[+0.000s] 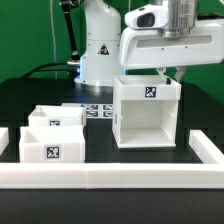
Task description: Assemble drawer
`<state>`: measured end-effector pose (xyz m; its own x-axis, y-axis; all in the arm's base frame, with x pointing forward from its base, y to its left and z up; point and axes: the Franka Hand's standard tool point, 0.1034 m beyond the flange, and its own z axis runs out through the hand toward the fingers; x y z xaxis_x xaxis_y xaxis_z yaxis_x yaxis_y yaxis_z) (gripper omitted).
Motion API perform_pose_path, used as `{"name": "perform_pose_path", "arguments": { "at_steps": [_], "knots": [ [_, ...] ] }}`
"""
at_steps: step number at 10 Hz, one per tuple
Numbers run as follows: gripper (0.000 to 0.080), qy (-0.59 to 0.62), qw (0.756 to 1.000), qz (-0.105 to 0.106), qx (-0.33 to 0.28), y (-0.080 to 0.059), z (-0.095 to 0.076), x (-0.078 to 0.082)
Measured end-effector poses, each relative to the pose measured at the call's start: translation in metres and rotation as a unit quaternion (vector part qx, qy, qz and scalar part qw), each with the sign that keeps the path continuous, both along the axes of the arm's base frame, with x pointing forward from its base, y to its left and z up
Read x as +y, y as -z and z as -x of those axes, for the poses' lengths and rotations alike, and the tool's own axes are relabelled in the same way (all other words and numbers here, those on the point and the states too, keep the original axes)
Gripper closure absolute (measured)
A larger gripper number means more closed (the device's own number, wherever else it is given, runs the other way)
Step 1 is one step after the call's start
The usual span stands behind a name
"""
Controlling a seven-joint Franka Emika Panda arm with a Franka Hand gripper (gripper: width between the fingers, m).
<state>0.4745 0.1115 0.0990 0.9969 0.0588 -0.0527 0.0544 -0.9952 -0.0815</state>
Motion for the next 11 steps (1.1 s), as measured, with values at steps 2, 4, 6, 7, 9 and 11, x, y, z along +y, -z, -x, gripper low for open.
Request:
{"name": "perform_pose_path", "arguments": {
  "at_steps": [2, 4, 6, 7, 9, 11],
  "knots": [
    [0.0762, -0.002, 1.000, -0.004, -0.009, -0.001, -0.020, -0.003],
    [0.0761, -0.002, 1.000, -0.007, -0.019, -0.001, -0.042, -0.009],
    [0.0761, 0.004, 0.999, -0.009, -0.031, -0.001, -0.061, -0.012],
    [0.0761, 0.002, 0.999, -0.009, -0.033, -0.002, -0.063, -0.014],
    [0.0761, 0.036, 0.999, -0.008, -0.031, -0.003, -0.063, -0.012],
    [0.0761, 0.089, 0.996, -0.008, -0.027, -0.003, -0.063, -0.011]
  ]
}}
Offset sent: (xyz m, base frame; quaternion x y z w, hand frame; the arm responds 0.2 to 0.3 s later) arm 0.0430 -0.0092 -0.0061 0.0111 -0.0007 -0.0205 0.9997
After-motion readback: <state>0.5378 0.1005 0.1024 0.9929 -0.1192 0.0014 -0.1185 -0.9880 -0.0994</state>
